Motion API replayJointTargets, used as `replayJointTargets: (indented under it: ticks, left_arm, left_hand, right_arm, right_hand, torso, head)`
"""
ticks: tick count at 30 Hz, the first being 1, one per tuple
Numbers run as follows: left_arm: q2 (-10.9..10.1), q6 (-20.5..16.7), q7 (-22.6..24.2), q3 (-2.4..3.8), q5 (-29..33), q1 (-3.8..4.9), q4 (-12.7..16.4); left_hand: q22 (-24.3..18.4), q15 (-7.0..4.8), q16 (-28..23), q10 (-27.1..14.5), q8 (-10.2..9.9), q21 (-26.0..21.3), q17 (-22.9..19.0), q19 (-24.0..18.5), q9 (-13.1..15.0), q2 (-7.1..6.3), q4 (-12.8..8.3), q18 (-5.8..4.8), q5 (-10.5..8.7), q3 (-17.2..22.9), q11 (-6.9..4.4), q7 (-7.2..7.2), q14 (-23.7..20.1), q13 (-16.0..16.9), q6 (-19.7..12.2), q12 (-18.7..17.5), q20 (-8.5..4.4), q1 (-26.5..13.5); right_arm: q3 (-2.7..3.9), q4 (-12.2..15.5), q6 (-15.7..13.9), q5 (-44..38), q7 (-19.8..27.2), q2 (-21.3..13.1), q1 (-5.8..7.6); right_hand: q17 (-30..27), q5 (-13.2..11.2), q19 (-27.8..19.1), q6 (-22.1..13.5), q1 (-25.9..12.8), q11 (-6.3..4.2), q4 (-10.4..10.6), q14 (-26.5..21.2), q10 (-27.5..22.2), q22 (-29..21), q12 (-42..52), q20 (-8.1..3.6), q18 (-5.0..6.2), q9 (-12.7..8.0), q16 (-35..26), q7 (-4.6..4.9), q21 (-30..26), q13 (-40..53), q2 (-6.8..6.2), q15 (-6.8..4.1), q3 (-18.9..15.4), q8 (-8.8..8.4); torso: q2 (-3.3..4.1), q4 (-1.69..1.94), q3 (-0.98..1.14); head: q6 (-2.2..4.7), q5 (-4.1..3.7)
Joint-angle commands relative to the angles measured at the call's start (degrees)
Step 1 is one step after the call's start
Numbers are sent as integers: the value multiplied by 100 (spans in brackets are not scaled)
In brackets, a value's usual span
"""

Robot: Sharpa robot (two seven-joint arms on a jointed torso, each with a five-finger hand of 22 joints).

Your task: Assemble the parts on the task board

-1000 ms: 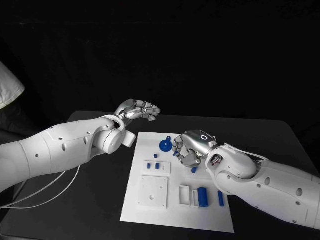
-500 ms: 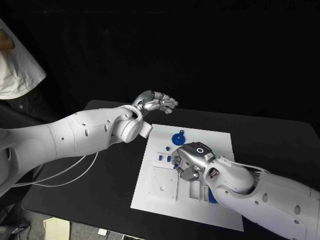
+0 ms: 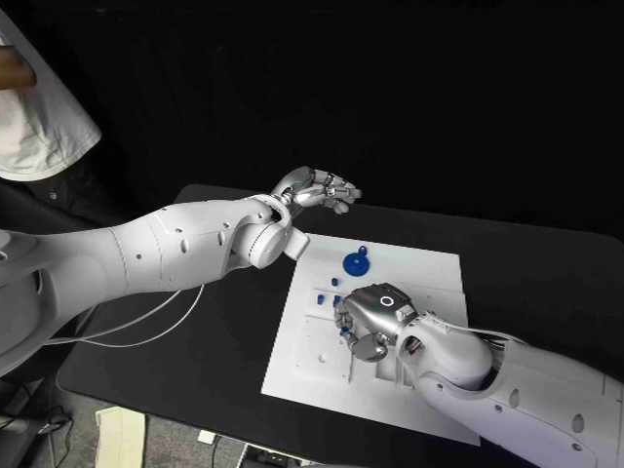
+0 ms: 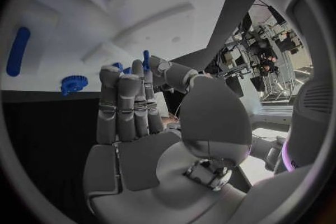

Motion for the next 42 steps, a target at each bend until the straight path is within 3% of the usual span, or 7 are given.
replayJointTargets:
  ticks: [1,16,30,42]
  left_arm:
    - [19,-22,95,5,33,6,17]
    - [-4,19,87,4,33,6,56]
    - [-26,32,77,4,33,6,106]
    - [-35,43,69,4,33,6,106]
  left_hand:
    - [11,-5,-34,-9,-19,-35,9,33,-9,-7,16,49,18,-8,20,57,24,-7,-41,-35,13,55]
    - [29,-4,-50,-20,-20,-34,34,60,-12,-6,42,55,16,-23,31,65,30,-14,-60,-62,13,23]
    - [34,-6,-56,-20,-16,-39,47,64,-12,-8,53,58,16,-30,32,65,34,-16,-63,-71,12,7]
    - [37,-6,-60,-23,-17,-43,52,65,-13,-10,56,59,16,-32,34,67,34,-18,-68,-76,11,2]
  right_arm:
    - [-10,-49,106,-223,-74,28,-22]
    - [-39,-100,203,-256,-114,105,-114]
    - [-54,-156,192,-282,-163,91,-151]
    - [-55,-136,130,-320,-207,76,-161]
  right_hand:
    - [11,35,-1,23,16,-7,-35,4,46,131,-5,-23,218,10,40,21,29,10,43,-37,15,29]
    - [21,39,14,25,7,-8,-40,5,52,131,-16,-17,218,22,43,21,60,26,49,-38,20,23]
    - [25,39,18,25,5,-9,-46,6,54,130,-21,-17,218,27,45,21,71,33,51,-38,24,20]
    - [31,49,21,31,6,-11,-56,9,62,129,-24,-15,218,34,50,18,83,43,46,-40,32,19]
  torso:
    - [-1,13,1]
    - [1,8,-7]
    - [2,4,-2]
    - [2,4,1]
  head:
    - [-35,36]
    - [-91,121]
    - [-133,109]
    - [-119,128]
